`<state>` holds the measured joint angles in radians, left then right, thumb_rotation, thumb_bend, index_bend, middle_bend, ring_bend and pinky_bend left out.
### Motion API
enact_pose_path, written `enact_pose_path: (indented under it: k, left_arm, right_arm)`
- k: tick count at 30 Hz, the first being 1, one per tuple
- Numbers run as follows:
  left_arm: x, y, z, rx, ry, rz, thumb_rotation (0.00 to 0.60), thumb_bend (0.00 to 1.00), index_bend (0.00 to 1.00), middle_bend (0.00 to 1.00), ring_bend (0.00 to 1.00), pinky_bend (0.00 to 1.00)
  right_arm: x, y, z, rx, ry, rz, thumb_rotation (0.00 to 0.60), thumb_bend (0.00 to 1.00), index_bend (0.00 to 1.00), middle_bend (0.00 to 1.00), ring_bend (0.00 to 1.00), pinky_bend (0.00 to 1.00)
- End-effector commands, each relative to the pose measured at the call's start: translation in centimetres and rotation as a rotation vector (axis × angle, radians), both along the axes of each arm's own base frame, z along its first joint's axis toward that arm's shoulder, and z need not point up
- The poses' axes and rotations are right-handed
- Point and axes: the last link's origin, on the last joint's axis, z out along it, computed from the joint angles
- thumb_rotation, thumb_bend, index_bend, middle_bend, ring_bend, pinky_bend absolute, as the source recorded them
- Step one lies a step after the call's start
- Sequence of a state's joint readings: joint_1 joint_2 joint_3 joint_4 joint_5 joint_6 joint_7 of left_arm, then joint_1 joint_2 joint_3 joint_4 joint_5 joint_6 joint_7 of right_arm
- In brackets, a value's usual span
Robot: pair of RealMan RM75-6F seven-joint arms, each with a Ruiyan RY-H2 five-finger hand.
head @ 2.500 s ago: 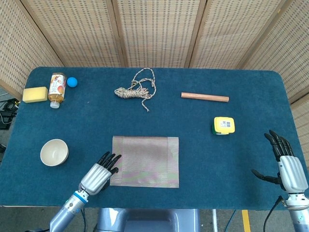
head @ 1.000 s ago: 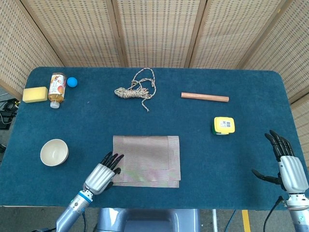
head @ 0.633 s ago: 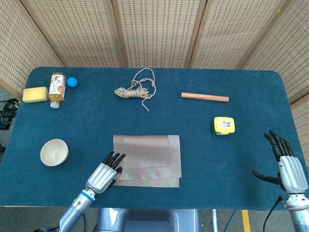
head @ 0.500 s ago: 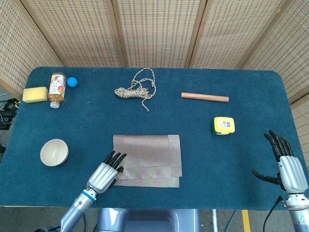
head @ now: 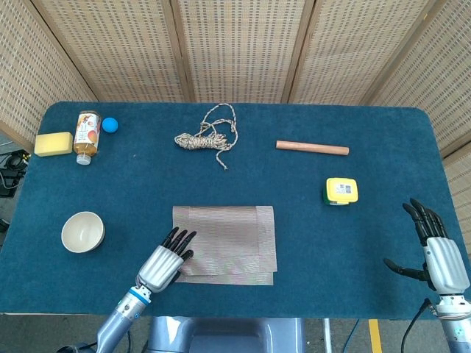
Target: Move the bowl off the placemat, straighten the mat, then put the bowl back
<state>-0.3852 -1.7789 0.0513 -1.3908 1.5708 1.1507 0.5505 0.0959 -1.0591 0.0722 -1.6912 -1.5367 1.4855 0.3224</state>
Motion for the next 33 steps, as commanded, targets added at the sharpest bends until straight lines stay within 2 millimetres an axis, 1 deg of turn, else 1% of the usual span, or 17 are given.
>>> enact_pose_path:
  k: [1, 4, 6, 20, 24, 27, 33]
  left_arm:
    - [0.1, 0.0, -0.1, -0.003, -0.001, -0.001, 0.6, 0.35, 0.4, 0.0, 0.0, 0.0]
    - [0.3, -0.1, -0.1, -0.005, -0.01, -0.004, 0.6, 0.43, 0.45, 0.0, 0.0, 0.0]
    - [0.4, -0.2, -0.1, -0.001, -0.02, -0.007, 0.6, 0.45, 0.48, 0.0, 0.0, 0.0]
    - [1.0, -0.1, 1.3, 0.049, -0.132, -0.037, 0.6, 0.46, 0.67, 0.0, 0.0, 0.0]
    - [0.9, 0.2, 2.0, 0.068, -0.149, -0.035, 0.6, 0.46, 0.69, 0.0, 0.0, 0.0]
    - [1.0, 0.4, 2.6, 0.082, -0.157, -0.035, 0.6, 0.46, 0.69, 0.0, 0.0, 0.0]
    - [1.7, 1.6, 4.9, 0.134, -0.199, -0.028, 0.6, 0.46, 0.69, 0.0, 0.0, 0.0]
  right_arm:
    - [0.0, 0.0, 0.0, 0.001, 0.001, 0.0, 0.6, 0.15, 0.0, 0.0, 0.0, 0.0]
    - [0.0, 0.0, 0.0, 0.002, 0.001, -0.001, 0.6, 0.15, 0.0, 0.0, 0.0, 0.0]
    - [0.0, 0.0, 0.0, 0.002, 0.001, 0.0, 0.6, 0.15, 0.0, 0.0, 0.0, 0.0]
    - [0.1, 0.1, -0.2, 0.01, 0.006, -0.001, 0.6, 0.15, 0.0, 0.0, 0.0, 0.0]
    - [0.1, 0.0, -0.2, 0.012, 0.008, -0.002, 0.6, 0.15, 0.0, 0.0, 0.0, 0.0]
    - [0.0, 0.1, -0.3, 0.013, 0.01, -0.003, 0.6, 0.15, 0.0, 0.0, 0.0, 0.0]
    - [0.0, 0.0, -0.4, 0.018, 0.019, -0.008, 0.6, 0.15, 0.0, 0.0, 0.0, 0.0]
